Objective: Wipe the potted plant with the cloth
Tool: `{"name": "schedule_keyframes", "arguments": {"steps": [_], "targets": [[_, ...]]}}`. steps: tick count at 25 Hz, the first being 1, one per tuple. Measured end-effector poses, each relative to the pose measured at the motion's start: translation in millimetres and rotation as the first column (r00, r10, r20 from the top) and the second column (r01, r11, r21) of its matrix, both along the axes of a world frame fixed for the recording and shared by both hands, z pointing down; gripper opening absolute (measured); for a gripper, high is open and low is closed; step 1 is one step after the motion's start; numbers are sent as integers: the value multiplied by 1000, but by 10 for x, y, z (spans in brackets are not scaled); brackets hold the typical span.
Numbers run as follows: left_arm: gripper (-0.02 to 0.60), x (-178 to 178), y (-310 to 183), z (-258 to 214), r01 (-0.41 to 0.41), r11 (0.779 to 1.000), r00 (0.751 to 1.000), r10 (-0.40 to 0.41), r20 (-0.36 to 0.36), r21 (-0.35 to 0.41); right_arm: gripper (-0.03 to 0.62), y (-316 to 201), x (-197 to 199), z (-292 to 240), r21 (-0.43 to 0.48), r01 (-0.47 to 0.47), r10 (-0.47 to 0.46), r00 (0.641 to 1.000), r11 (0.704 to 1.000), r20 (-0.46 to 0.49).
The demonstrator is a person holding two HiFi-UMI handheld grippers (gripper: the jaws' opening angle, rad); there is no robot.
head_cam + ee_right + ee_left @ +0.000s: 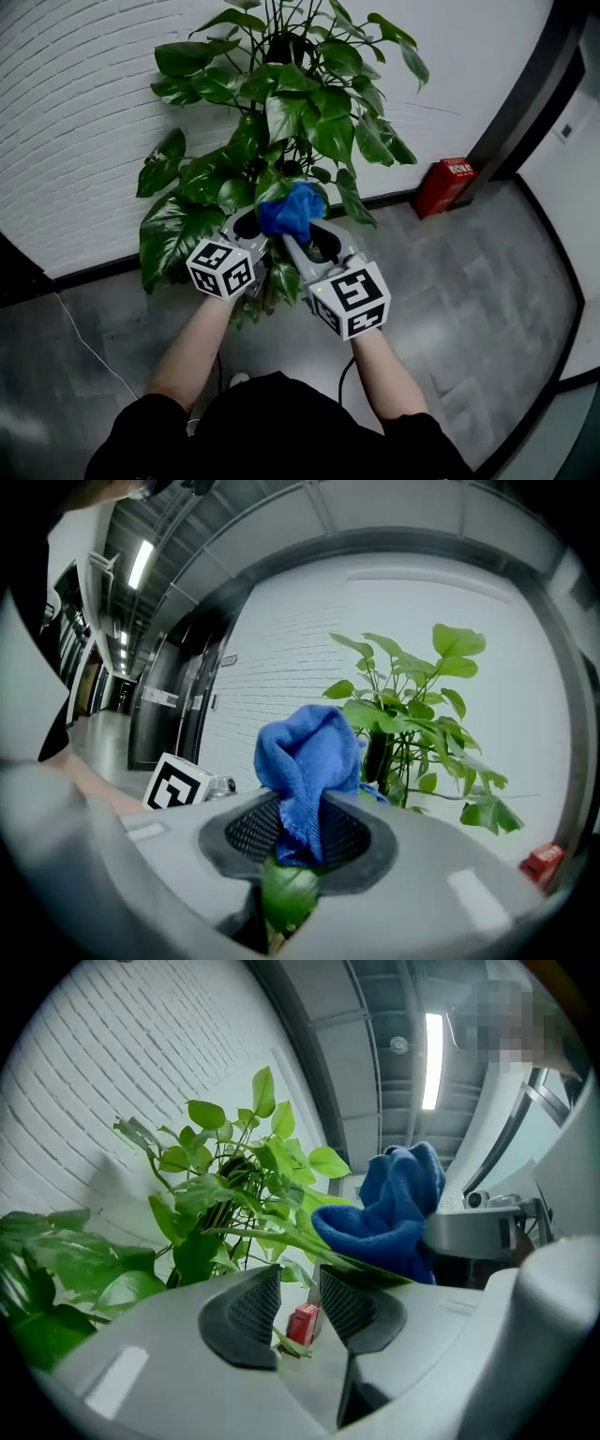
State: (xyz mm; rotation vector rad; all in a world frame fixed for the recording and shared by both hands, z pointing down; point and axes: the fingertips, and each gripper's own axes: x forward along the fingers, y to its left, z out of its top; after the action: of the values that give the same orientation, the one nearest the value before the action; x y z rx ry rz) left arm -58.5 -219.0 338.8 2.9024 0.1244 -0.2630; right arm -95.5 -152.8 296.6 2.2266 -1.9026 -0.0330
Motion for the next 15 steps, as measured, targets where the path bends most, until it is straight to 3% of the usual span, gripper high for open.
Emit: {"name": "schedule_keyframes", "arguments": {"steps": [5,15], "targets": [[137,6,-35,30,17,1000,1000,-16,6,-24,104,105,-114,74,32,12,-12,1000,999,10],[137,-31,-133,-29,54,998,999,-54,-5,-22,104,324,-207,378,12,51,-51,999,999,7]]}}
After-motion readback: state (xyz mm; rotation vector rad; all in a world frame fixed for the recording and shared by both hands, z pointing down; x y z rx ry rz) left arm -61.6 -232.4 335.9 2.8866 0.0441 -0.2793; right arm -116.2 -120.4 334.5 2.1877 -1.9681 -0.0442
